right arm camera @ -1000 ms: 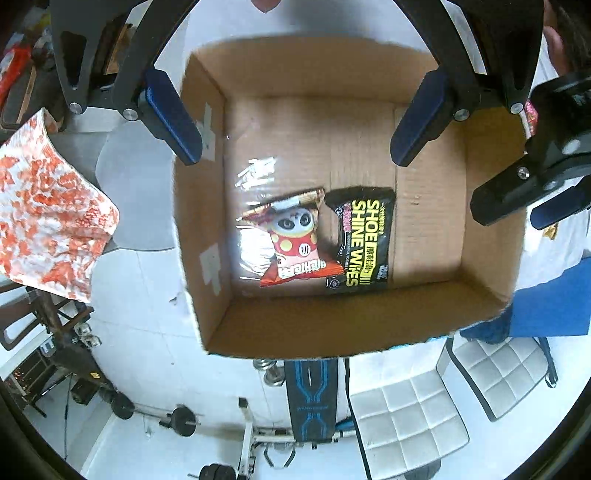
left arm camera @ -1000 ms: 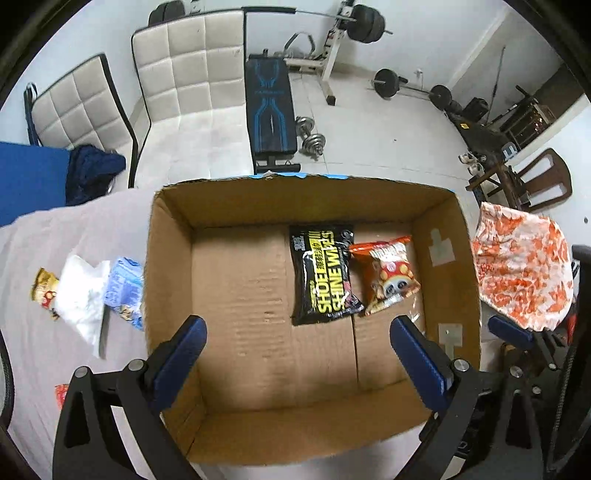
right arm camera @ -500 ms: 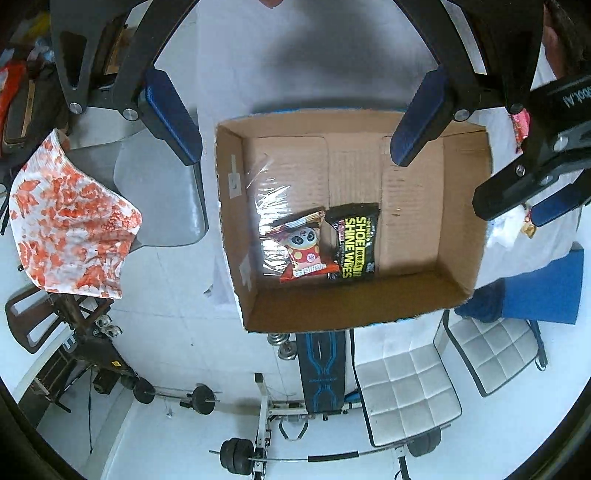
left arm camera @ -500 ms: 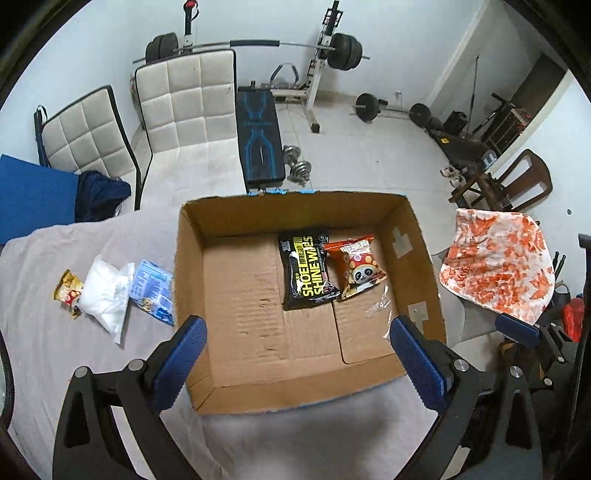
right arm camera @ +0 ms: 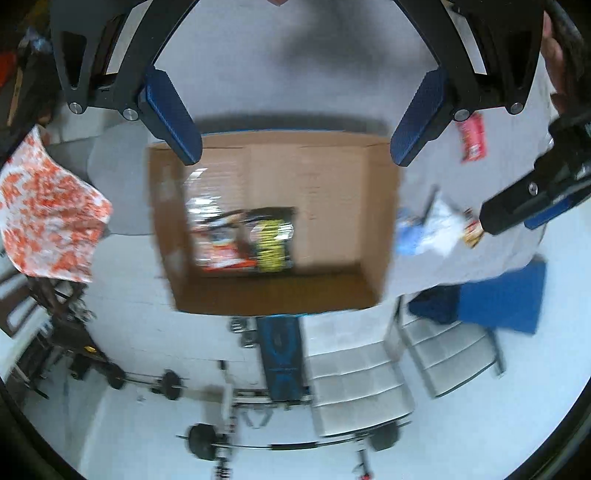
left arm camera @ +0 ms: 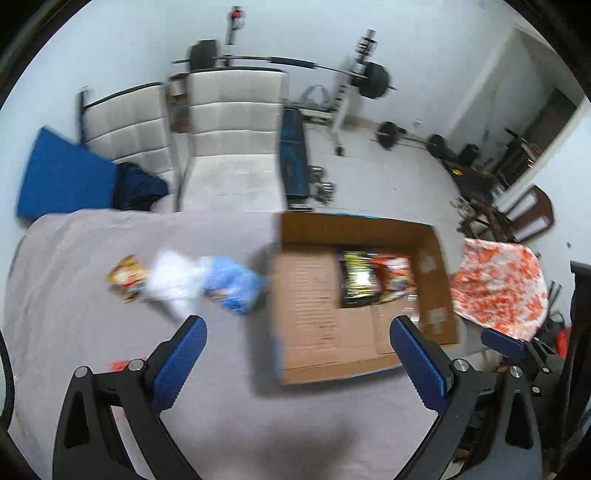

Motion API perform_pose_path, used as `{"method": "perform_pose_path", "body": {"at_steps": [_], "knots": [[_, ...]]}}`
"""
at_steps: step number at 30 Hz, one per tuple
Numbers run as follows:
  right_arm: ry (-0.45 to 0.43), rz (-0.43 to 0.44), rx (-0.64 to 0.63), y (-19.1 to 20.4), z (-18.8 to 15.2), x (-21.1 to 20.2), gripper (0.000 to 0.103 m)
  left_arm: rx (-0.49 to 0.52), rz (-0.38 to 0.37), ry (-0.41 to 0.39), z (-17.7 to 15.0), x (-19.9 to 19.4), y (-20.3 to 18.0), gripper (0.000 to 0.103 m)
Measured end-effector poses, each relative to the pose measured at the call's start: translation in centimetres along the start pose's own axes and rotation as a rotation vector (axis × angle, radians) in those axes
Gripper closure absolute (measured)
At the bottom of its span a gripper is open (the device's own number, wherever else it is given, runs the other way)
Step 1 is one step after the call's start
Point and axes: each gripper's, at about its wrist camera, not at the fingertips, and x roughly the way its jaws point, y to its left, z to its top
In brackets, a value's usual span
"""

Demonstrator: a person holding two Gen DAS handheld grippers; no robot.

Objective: Organize soft objects
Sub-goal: 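Withdraw both grippers from the box toward the remaining snacks, then grasp the red wrapped bar with the left gripper while the right grasps the white pouch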

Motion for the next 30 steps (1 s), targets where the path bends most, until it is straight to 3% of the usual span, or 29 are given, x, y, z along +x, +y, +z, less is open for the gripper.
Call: {"method": "perform_pose_path", "body": {"at_steps": [6, 10, 13, 17, 22, 26, 27, 30], "knots": [[0.086, 0.095, -0.107, 10.2, -2.4, 3.7, 0.0, -0.117, 0.137, 0.052, -3.5, -0.6, 11.4, 0.001], [0.182, 0.148, -0.129, 15.5, -4.6, 8.1, 0.0, -0.227, 0.197, 0.155, -7.4, 1.9, 18.5, 0.001], [0.259, 0.184, -0.141, 18.6, -5.9, 11.4, 0.0, -0.29, 0.207, 0.216, -9.6, 4.3, 21.7, 0.001], [0.313, 0.162, -0.182, 21.4, -5.1, 15.2, 0.0, -0.316, 0.205, 0.31, -11.9, 9.5, 23.9, 0.002], [0.314, 0.099, -0.252, 23.0, -2.8, 17.6, 0.0, -0.342, 0.171, 0.445, -14.7, 16.6, 25.3, 0.018], [0.316, 0.068, -0.337, 24.4, -0.5, 19.1, 0.0, -0.354, 0.152, 0.528, -16.1, 20.2, 25.8, 0.047], [0.318, 0.061, -0.365, 24.9, 0.0, 19.6, 0.0, -0.361, 0.156, 0.508, -15.8, 20.0, 25.9, 0.053], [0.302, 0.039, -0.445, 26.3, 1.4, 20.7, 0.0, -0.403, 0.131, 0.466, -14.7, 19.4, 26.4, 0.055]]}}
